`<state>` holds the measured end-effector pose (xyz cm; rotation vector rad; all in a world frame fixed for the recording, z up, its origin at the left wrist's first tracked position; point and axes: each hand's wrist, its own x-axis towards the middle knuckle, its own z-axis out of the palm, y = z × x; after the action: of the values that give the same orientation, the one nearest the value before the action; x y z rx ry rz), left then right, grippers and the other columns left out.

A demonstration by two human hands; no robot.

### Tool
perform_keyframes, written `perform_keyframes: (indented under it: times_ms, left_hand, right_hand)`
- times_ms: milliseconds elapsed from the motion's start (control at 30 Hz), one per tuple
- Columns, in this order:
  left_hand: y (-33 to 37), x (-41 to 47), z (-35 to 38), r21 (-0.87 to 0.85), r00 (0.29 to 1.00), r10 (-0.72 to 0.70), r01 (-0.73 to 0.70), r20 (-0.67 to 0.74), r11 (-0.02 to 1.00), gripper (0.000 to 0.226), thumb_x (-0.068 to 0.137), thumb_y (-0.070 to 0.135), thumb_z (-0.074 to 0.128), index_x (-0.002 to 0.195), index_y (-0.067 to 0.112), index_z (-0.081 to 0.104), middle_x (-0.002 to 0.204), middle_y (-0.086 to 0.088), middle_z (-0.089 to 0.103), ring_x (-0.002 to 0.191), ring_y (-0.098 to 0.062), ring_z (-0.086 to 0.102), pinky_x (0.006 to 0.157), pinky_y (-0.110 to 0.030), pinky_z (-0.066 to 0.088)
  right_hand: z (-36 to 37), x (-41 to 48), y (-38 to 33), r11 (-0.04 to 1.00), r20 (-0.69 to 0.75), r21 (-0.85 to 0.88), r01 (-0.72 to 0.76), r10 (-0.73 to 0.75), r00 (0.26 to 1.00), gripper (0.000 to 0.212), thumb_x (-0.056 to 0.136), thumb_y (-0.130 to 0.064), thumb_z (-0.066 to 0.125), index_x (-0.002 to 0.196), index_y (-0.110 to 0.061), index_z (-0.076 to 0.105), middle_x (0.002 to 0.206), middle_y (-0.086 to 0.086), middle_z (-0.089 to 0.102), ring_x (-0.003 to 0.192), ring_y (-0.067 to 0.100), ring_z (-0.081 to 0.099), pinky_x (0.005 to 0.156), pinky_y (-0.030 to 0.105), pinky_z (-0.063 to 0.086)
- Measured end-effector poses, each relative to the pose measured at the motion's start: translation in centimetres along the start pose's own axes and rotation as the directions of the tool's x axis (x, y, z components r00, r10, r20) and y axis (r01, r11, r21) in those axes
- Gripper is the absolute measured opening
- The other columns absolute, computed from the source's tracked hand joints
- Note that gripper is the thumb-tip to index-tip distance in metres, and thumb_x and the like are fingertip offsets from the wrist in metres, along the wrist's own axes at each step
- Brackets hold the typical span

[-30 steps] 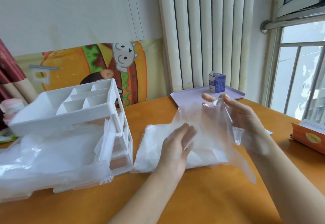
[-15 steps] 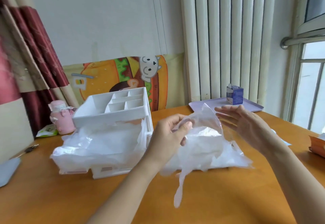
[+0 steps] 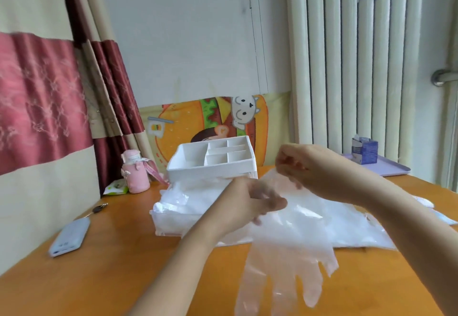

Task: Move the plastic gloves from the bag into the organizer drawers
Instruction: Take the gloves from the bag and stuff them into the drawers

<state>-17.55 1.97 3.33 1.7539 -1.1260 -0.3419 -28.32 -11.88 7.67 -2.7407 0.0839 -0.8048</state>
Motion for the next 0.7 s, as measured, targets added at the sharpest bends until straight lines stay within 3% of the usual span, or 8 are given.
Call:
perform_keyframes:
  times_ms: [100, 200, 333, 433, 500, 567, 633, 700]
  left_hand:
    - [-0.5, -1.3, -2.2, -0.014, 0.998, -0.059, 0.06, 0.037, 0.998, 0.017, 0.077, 0.025, 0.079, 0.073, 0.013, 0.069, 0.068, 0.001, 0.061, 0.057, -0.011, 0.056, 0.059, -0.021, 0.049]
    - [-1.2, -2.7, -5.2, -0.09, 0.994, -0.105, 0.103, -0.012, 0.991, 0.011, 0.079, 0.016, 0.077, 0.08, 0.007, 0.069, 0.071, -0.001, 0.064, 0.065, -0.014, 0.06, 0.07, -0.025, 0.052]
    - [-1.6, -3.6, -8.9, -0.259, 0.977, -0.101, 0.05, -0.188, 0.965, 0.005, 0.084, 0.014, 0.069, 0.084, 0.009, 0.07, 0.08, -0.003, 0.072, 0.075, -0.012, 0.065, 0.074, -0.018, 0.053]
    - [-1.5, -3.5, -11.3, -0.133, 0.964, -0.067, 0.034, -0.257, 0.991, 0.01, 0.089, 0.013, 0.065, 0.091, 0.005, 0.069, 0.071, 0.0, 0.069, 0.066, -0.01, 0.063, 0.065, -0.015, 0.05]
    - [-1.4, -3.1, -12.5, -0.016, 0.95, -0.077, 0.075, -0.303, 0.997, 0.016, 0.087, 0.016, 0.069, 0.096, 0.003, 0.069, 0.057, 0.004, 0.063, 0.053, -0.007, 0.057, 0.054, -0.013, 0.047]
    - [-1.1, -2.6, -13.7, 0.093, 0.942, -0.069, 0.105, -0.329, 0.99, 0.018, 0.085, 0.019, 0.072, 0.094, 0.004, 0.07, 0.047, 0.009, 0.058, 0.045, 0.002, 0.054, 0.048, -0.007, 0.042]
    - [-1.0, -1.8, -15.0, 0.156, 0.933, -0.08, 0.142, -0.35, 0.977, 0.017, 0.082, 0.025, 0.075, 0.088, 0.009, 0.07, 0.063, 0.007, 0.066, 0.061, 0.005, 0.059, 0.056, -0.007, 0.043]
    - [-1.5, -0.6, -16.1, 0.187, 0.908, -0.11, 0.2, -0.404, 0.962, 0.017, 0.079, 0.026, 0.079, 0.081, 0.011, 0.071, 0.079, -0.001, 0.069, 0.072, -0.011, 0.063, 0.065, -0.02, 0.052]
  right_hand:
    - [0.7, 1.4, -1.1, 0.992, -0.152, 0.122, -0.038, 0.056, 0.987, 0.014, 0.098, -0.022, 0.043, 0.092, -0.014, 0.052, 0.073, -0.002, 0.056, 0.062, 0.016, 0.046, 0.049, 0.018, 0.035]
    - [0.7, 2.7, -1.8, 0.955, -0.226, 0.285, -0.079, 0.148, 0.963, 0.015, 0.096, -0.03, 0.051, 0.09, -0.017, 0.055, 0.068, 0.002, 0.054, 0.052, 0.013, 0.04, 0.046, 0.022, 0.031]
    - [0.5, 3.3, -2.9, 0.934, -0.184, 0.355, -0.042, 0.114, 0.976, 0.034, 0.07, -0.042, 0.078, 0.056, -0.024, 0.052, 0.059, 0.001, 0.031, 0.045, 0.008, 0.024, 0.046, 0.022, 0.019]
    - [1.7, 3.8, -3.3, 0.888, -0.088, 0.451, -0.093, 0.148, 0.985, 0.034, 0.074, -0.026, 0.08, 0.045, -0.025, 0.062, 0.054, 0.018, 0.037, 0.045, 0.013, 0.032, 0.049, 0.024, 0.027]
    - [2.9, 4.2, -2.8, 0.867, -0.094, 0.469, -0.166, 0.236, 0.967, 0.027, 0.083, -0.03, 0.071, 0.061, -0.015, 0.069, 0.042, 0.007, 0.047, 0.04, 0.012, 0.04, 0.045, 0.019, 0.031]
    - [4.0, 4.6, -2.5, 0.876, -0.109, 0.418, -0.243, 0.314, 0.943, 0.035, 0.091, -0.034, 0.061, 0.064, -0.014, 0.07, 0.037, 0.0, 0.05, 0.036, 0.006, 0.04, 0.043, 0.016, 0.028]
    - [5.0, 5.1, -2.5, 0.884, -0.112, 0.357, -0.301, 0.36, 0.926, 0.037, 0.093, -0.034, 0.057, 0.063, -0.016, 0.07, 0.036, -0.001, 0.048, 0.038, 0.006, 0.042, 0.043, 0.018, 0.028]
    - [5.7, 5.4, -2.7, 0.892, -0.105, 0.287, -0.349, 0.392, 0.914, 0.035, 0.09, -0.033, 0.06, 0.064, -0.014, 0.071, 0.04, -0.002, 0.046, 0.042, 0.012, 0.043, 0.044, 0.024, 0.03]
